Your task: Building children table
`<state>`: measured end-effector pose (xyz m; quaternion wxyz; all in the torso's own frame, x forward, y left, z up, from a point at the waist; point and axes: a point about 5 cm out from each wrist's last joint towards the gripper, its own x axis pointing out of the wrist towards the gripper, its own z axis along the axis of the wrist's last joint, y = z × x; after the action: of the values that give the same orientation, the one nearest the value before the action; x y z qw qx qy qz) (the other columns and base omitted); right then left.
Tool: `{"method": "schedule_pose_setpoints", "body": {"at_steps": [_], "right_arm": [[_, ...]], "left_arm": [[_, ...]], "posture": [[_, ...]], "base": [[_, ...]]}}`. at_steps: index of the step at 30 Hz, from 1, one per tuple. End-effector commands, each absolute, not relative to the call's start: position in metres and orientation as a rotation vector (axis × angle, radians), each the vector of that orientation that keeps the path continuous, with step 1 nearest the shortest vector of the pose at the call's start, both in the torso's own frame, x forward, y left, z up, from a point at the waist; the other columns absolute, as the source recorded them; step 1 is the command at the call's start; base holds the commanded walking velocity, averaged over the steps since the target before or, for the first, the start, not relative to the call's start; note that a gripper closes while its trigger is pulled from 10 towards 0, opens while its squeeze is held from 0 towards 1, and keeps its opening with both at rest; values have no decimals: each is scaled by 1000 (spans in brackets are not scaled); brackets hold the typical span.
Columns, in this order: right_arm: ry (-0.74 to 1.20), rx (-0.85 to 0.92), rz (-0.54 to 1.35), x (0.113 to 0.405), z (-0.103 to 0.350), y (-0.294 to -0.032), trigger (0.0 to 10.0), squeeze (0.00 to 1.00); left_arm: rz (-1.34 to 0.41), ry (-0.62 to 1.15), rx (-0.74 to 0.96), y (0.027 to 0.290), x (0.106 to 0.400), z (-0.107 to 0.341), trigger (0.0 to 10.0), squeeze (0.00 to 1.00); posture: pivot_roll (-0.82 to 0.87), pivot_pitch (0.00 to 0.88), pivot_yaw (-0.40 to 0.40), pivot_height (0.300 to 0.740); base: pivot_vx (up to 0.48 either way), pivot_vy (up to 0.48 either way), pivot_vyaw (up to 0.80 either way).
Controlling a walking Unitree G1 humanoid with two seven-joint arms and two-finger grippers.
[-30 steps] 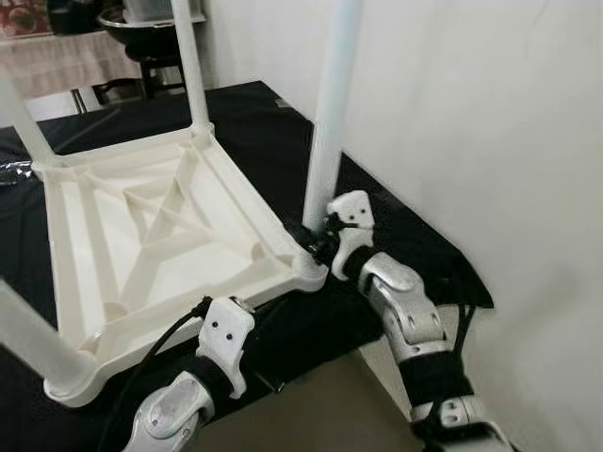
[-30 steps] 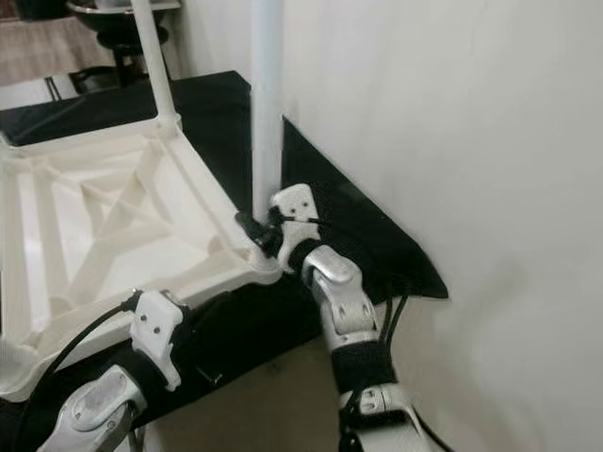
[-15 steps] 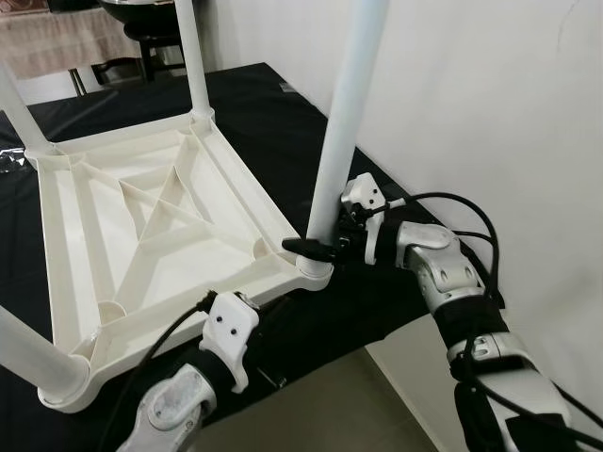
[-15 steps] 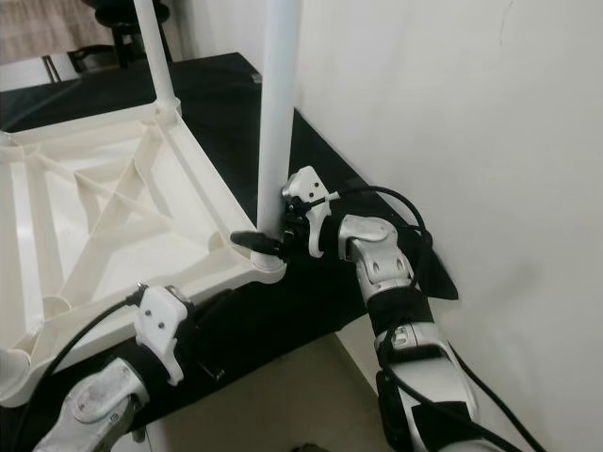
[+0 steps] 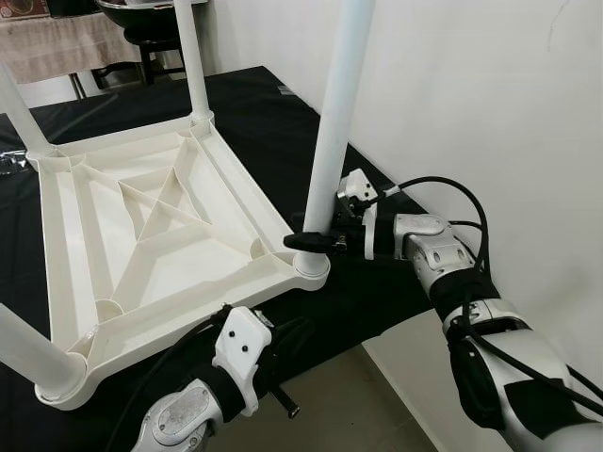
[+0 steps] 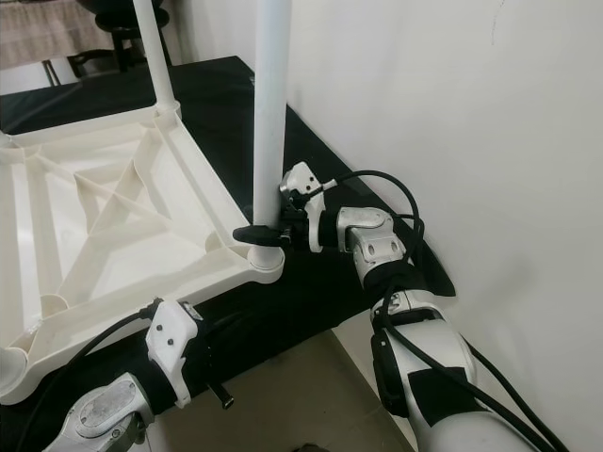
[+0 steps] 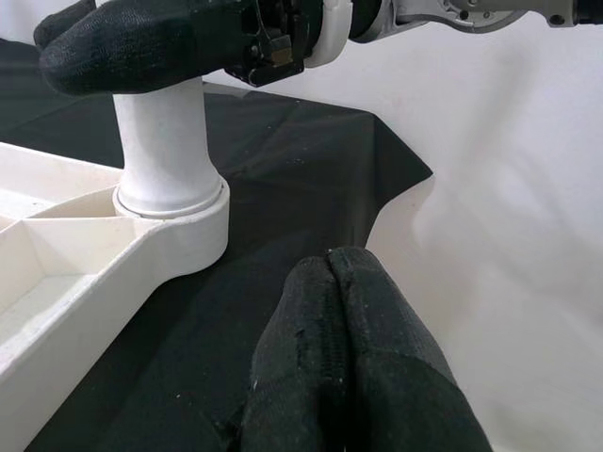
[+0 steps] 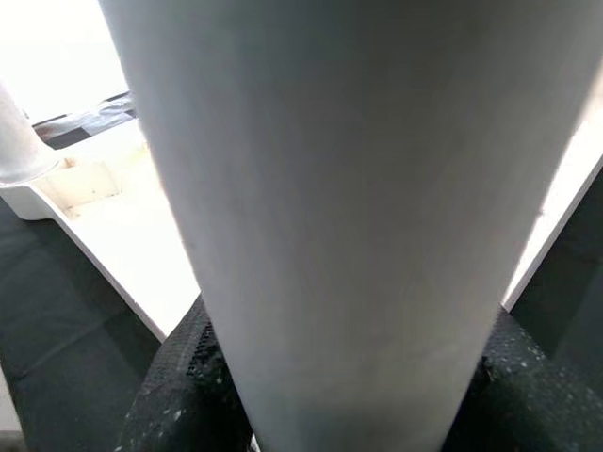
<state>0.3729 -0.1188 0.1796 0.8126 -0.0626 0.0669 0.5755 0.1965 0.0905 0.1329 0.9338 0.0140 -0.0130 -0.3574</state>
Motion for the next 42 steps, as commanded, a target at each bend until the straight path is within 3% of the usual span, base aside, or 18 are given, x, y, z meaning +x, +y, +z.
{"method": "schedule_pose_setpoints", "body": {"at_steps": [1,5,6,7,8,11,16,18,19,20,21,22,23,29,30,40,41,42], "right_arm": [[190,-203,1071,374,161,-128,0,0],[231,-232,774,373,138,-135,0,0],[231,-232,774,373,138,-135,0,0],[240,-72,566,359,126,-122,0,0],[248,-26,457,333,118,-109,0,0],[210,-53,461,307,123,-93,0,0],[178,-58,525,325,136,-79,0,0],[174,-37,569,321,141,-59,0,0],[159,-63,611,317,144,-51,10000,0],[159,-63,611,317,144,-51,10000,0],[136,-80,667,312,149,-46,10000,812],[136,-80,667,312,149,-46,10000,812],[114,-76,743,313,153,-46,10000,1000],[23,-114,1030,324,172,-60,10000,1000],[15,-150,1134,332,174,-71,10000,0],[107,-219,1260,355,176,-91,10000,0],[117,-212,1255,360,179,-92,3647,0],[118,-197,1252,366,184,-92,0,0]], "left_arm": [[-705,-20,7,92,196,132,10000,0],[-653,-27,9,96,198,133,10000,0],[-653,-27,9,96,198,133,10000,0],[-615,-30,15,100,199,134,10000,0],[-576,-32,21,105,202,135,10000,0],[-536,-34,32,110,207,136,10000,0],[-538,-36,27,110,210,136,10000,0],[-530,-36,32,110,210,136,10000,0],[-519,-37,35,110,210,136,10000,0],[-519,-37,35,110,210,136,10000,0],[-507,-38,38,110,210,136,10000,0],[-507,-38,38,110,210,136,10000,0],[-506,-39,39,109,210,136,10000,0],[-518,-40,33,106,212,135,10000,0],[-523,-40,31,105,213,135,10000,0],[-522,-43,40,102,215,134,10000,0],[-521,-43,41,101,215,134,10000,0],[-520,-43,42,101,215,133,10000,0]], "posture": [[76,103,-83,740],[72,120,-86,740],[72,120,-86,740],[67,135,-78,740],[50,148,-59,740],[20,136,-40,740],[38,132,-56,740],[36,131,-52,740],[47,132,-57,740],[47,132,-57,740],[54,127,-61,740],[54,127,-61,740],[52,125,-61,740],[45,111,-70,740],[47,108,-73,740],[64,88,-96,740],[66,82,-100,740],[68,79,-100,740]], "base": [[0,0,0],[0,0,0],[0,0,0],[0,0,0],[0,0,0],[0,0,0],[0,0,0],[0,0,0],[0,0,0],[0,0,0],[0,0,0],[0,0,0],[0,0,0],[0,0,0],[0,0,0],[0,0,0],[0,0,0],[0,0,0]]}}
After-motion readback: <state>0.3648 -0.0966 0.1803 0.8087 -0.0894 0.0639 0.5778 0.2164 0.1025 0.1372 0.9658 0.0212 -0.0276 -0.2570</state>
